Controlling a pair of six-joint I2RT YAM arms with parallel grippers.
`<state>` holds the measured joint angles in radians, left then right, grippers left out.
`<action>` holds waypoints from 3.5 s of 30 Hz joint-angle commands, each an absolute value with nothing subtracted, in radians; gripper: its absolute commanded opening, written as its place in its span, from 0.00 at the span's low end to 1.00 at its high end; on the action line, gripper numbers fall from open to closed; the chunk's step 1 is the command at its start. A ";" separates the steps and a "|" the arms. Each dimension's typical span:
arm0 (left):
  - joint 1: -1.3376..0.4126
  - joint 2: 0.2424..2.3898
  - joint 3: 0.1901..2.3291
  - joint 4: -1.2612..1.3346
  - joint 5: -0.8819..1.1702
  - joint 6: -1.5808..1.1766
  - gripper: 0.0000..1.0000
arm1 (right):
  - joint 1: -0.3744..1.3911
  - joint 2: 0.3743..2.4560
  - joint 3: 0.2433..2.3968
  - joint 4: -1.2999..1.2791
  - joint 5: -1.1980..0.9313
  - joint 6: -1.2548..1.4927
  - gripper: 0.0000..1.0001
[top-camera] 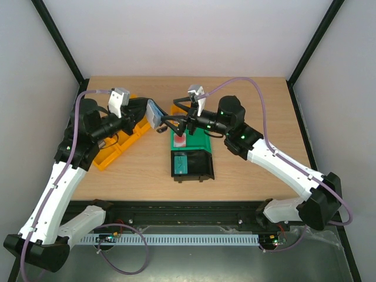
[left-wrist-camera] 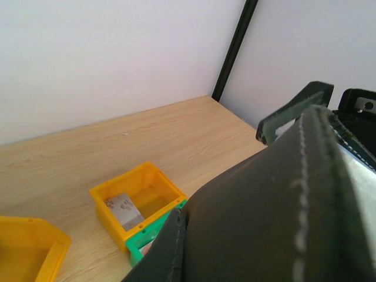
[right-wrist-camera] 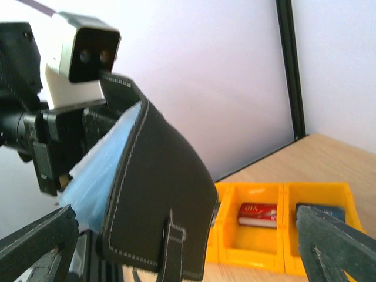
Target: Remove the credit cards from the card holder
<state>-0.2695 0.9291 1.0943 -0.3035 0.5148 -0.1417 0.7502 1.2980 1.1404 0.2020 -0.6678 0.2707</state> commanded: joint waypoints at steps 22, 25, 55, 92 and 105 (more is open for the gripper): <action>-0.263 0.924 1.102 -0.234 0.537 -0.167 0.02 | 0.887 1.291 1.051 0.415 -0.363 0.165 0.46; -0.263 0.917 1.091 -0.224 0.565 -0.157 0.02 | 0.887 1.289 1.063 0.387 -0.341 0.161 0.39; -0.278 0.869 1.002 -0.143 0.856 -0.023 0.80 | 0.888 1.347 1.250 0.133 -0.384 0.102 0.02; -0.255 0.868 0.953 -0.051 0.861 -0.127 0.02 | 0.716 1.238 1.277 0.003 -0.694 0.096 0.38; -0.255 0.828 0.926 -0.014 0.982 -0.012 0.02 | 0.713 1.244 1.318 -0.076 -0.679 0.051 0.39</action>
<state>-0.2584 0.8619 0.9363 -0.0902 0.9081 -0.0746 0.7174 1.2625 1.2758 -0.0490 -0.6785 0.0715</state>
